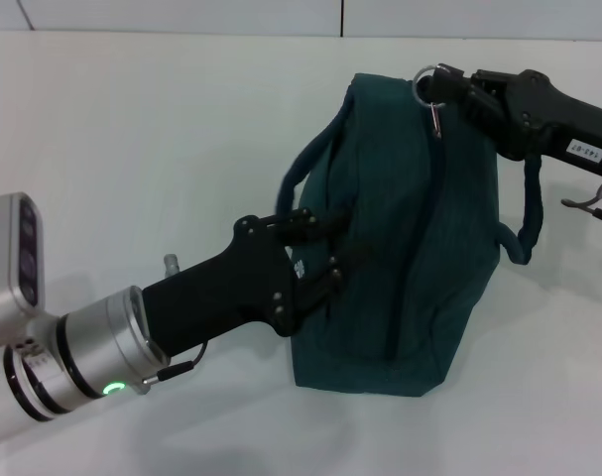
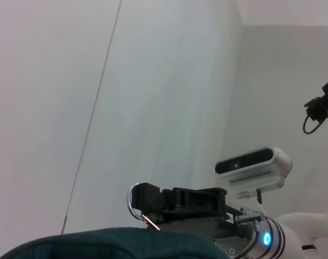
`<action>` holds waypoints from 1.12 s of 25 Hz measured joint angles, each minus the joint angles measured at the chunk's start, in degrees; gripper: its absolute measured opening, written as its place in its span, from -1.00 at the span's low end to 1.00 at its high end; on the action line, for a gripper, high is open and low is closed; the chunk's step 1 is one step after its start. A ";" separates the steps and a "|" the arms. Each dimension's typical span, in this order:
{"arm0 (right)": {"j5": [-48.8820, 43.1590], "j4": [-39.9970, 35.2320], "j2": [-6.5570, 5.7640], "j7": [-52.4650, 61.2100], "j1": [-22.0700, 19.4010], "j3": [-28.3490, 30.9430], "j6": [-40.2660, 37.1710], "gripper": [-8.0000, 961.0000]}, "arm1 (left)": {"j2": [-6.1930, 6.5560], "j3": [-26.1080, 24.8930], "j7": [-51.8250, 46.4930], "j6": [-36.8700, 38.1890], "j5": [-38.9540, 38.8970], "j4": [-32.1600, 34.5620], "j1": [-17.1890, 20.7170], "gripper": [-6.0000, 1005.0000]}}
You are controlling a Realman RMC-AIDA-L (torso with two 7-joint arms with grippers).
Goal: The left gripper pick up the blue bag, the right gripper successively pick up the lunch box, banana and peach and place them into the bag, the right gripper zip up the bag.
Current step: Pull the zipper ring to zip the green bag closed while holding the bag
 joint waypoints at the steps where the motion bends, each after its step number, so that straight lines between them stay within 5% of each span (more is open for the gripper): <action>1: 0.01 0.00 0.00 0.00 -0.13 0.11 -0.16 -0.97 | 0.00 0.01 0.53 0.05 -0.01 -0.01 0.10 -0.15; 15: 0.23 0.08 0.00 0.00 -0.61 0.33 -0.52 -0.97 | 0.05 -0.03 0.46 -0.06 -0.11 -0.09 0.37 -0.88; 28: 2.66 0.82 -0.18 -1.53 -1.06 0.50 5.44 -0.97 | 0.81 1.27 0.25 1.73 4.67 4.95 4.06 -0.88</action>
